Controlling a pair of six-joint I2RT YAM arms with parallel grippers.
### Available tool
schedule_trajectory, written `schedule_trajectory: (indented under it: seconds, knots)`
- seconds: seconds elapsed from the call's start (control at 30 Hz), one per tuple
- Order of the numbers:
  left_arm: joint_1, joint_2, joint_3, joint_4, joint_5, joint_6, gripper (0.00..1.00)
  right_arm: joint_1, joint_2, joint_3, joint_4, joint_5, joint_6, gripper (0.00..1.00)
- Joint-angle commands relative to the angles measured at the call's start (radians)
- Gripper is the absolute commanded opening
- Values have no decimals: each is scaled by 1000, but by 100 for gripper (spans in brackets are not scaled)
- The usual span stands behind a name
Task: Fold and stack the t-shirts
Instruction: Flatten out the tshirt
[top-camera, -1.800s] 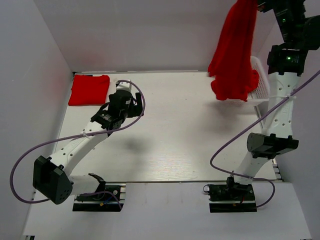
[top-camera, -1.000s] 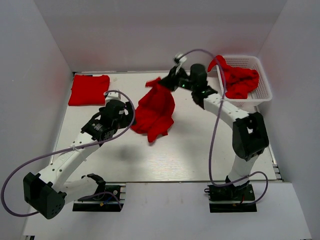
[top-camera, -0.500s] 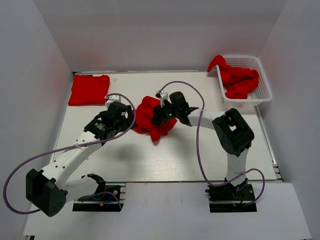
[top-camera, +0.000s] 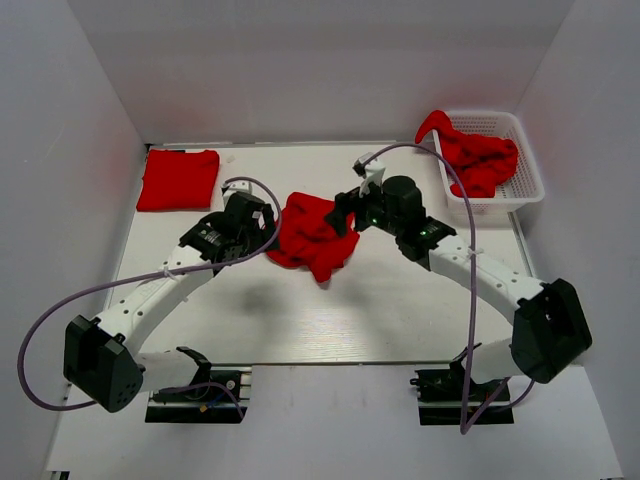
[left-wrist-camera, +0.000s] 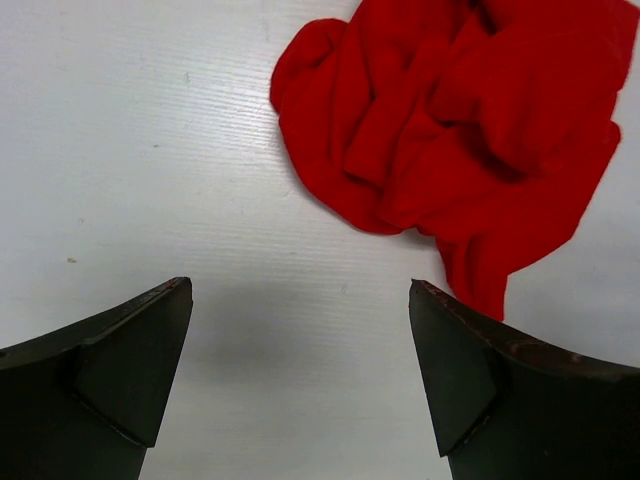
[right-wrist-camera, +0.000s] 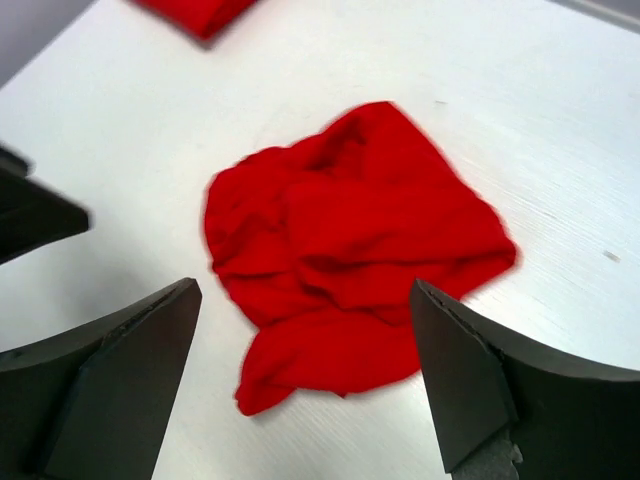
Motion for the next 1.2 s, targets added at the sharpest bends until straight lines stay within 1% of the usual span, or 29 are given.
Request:
schedule_trajectory:
  seconds: [0.0, 0.03, 0.17, 0.27, 0.37, 0.4, 0.43, 0.5, 0.57, 0.6, 0.7, 0.73, 0.87, 0.9, 0.93, 0.97, 1.03, 1.07, 1.13, 1.17]
  knots:
    - [4, -8, 58, 32, 41, 41, 99, -6, -45, -21, -131, 242, 38, 90]
    - [4, -8, 68, 48, 67, 62, 99, -9, -91, -25, -151, 325, 63, 90]
    - [4, 3, 78, 48, 68, 82, 99, -10, -142, -48, -169, 355, 86, 90]
    - [4, -6, 36, 103, 78, 108, 99, -9, -171, -86, -151, 361, 97, 90]
    - [4, -6, 23, 127, 135, 148, 99, -9, -171, -105, -122, 367, 106, 90]
    - [4, 4, 23, 146, 159, 166, 99, -12, -166, -99, -125, 367, 106, 90]
    - [4, 4, 10, 161, 216, 186, 99, -10, -142, -93, -131, 369, 109, 90]
    - [4, 58, 0, 207, 265, 222, 99, -12, -125, -82, -137, 375, 127, 90]
    - [4, 110, 10, 217, 319, 231, 99, -16, -97, -77, -146, 369, 153, 90]
    - [4, 168, 10, 217, 348, 246, 95, -19, -79, -77, -152, 391, 167, 90]
    - [4, 242, 29, 238, 359, 246, 91, -35, -47, -67, -155, 398, 207, 90]
    - [4, 282, 29, 238, 359, 246, 91, -42, -41, -57, -154, 390, 209, 90]
    - [4, 334, 50, 229, 319, 223, 88, -67, 21, -22, -145, 277, 206, 90]
    - [4, 334, 50, 261, 319, 223, 88, -70, 45, -10, -142, 257, 207, 90]
    - [4, 345, 41, 275, 319, 223, 85, -73, 74, 8, -143, 199, 204, 90]
    - [4, 354, 41, 275, 319, 223, 82, -76, 85, 16, -142, 182, 193, 90]
    - [4, 389, 67, 275, 298, 223, 74, -76, 137, 44, -142, 99, 195, 90]
    - [4, 403, 76, 275, 298, 223, 59, -75, 150, 74, -139, 82, 183, 90]
    - [4, 425, 88, 264, 298, 223, 41, -78, 196, 96, -139, 44, 175, 90]
    - [4, 438, 88, 264, 298, 223, 18, -75, 205, 125, -140, 39, 166, 90]
